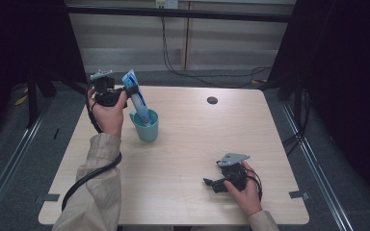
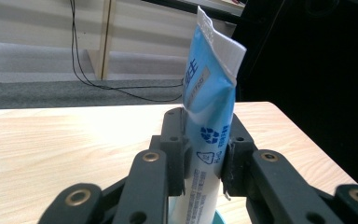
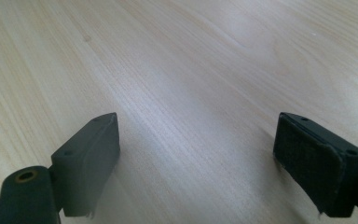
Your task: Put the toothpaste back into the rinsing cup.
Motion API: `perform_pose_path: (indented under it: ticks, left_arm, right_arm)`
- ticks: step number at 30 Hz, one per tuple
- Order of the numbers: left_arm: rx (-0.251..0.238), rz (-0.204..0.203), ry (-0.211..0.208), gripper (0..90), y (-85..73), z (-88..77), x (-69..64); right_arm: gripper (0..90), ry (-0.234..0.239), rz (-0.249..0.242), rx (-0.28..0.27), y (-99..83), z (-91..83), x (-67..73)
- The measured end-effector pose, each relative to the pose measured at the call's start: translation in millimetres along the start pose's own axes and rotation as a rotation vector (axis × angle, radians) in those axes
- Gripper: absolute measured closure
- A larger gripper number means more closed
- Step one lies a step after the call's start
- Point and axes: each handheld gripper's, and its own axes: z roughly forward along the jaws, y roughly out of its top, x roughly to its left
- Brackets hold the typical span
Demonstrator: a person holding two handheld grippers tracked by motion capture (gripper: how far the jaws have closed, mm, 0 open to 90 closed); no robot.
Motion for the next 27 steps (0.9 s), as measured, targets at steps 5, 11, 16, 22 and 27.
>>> perform_pose_path:
  ticks: [5, 11, 16, 22, 27]
  left_arm:
    - [0.008, -0.003, 0.003, 74.8, -4.5, 4.3, 0.1]
    - [0.013, 0.007, 0.011, 74.8, -9.4, 8.0, 0.4]
    - [0.014, 0.009, 0.019, 74.8, -12.8, 9.7, 0.5]
    - [0.019, 0.023, 0.029, 74.8, -16.9, 11.7, 0.1]
    - [0.012, 0.02, 0.03, 74.7, -19.4, 13.6, -0.2]
  right_arm:
    - [13.9, 0.0, 0.002, 0.001, 0.0, 0.0, 0.1]
    - [13.9, 0.0, 0.002, 0.002, 0.0, -0.1, 0.2]
    - [13.9, 0.001, 0.004, 0.002, 0.0, -0.1, 0.3]
    - [13.9, 0.001, 0.0, 0.003, 0.0, -0.1, 0.0]
    - [13.9, 0.001, 0.002, 0.003, 0.0, -0.2, 0.2]
